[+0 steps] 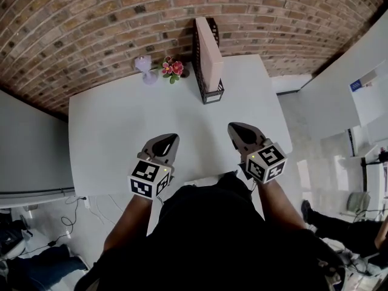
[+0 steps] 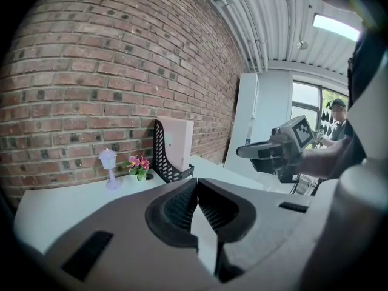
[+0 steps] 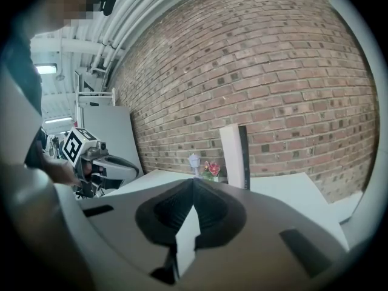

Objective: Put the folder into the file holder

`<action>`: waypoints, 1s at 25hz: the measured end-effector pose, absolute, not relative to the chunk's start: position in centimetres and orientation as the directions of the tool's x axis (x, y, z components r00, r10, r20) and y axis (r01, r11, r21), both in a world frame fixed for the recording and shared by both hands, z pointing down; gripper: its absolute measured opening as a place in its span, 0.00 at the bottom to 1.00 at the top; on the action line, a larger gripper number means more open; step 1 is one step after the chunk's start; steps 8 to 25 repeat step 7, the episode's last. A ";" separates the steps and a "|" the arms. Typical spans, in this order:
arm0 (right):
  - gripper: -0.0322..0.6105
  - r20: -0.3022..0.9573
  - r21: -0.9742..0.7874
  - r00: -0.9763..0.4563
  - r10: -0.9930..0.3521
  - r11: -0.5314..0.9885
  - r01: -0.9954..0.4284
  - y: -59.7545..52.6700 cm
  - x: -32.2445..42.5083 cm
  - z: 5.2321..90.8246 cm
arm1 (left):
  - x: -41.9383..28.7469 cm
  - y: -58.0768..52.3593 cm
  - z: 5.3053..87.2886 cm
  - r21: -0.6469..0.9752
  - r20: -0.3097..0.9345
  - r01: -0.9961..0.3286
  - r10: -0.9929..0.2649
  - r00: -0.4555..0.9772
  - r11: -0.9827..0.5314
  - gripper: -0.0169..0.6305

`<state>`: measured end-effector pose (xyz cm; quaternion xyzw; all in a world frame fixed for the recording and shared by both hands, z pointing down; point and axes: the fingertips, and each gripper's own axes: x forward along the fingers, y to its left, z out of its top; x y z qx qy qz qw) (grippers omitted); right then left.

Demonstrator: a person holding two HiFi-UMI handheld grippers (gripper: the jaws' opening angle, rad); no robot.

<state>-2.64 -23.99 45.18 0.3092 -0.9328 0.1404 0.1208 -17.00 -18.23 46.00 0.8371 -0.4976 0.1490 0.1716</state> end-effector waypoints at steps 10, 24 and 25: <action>0.05 0.316 -0.187 -0.779 -0.542 0.769 -0.611 -24.0 -2.8 45.4 | -17.2 -18.3 46.1 0.138 0.420 -0.885 -0.782 0.460 -0.445 0.03; 0.05 0.316 -0.187 -0.779 -0.542 0.769 -0.611 -24.0 -2.8 45.4 | -17.2 -18.3 46.1 0.138 0.420 -0.885 -0.782 0.460 -0.445 0.03; 0.05 0.316 -0.187 -0.779 -0.542 0.769 -0.611 -24.0 -2.8 45.4 | -17.2 -18.3 46.1 0.138 0.420 -0.885 -0.782 0.460 -0.445 0.03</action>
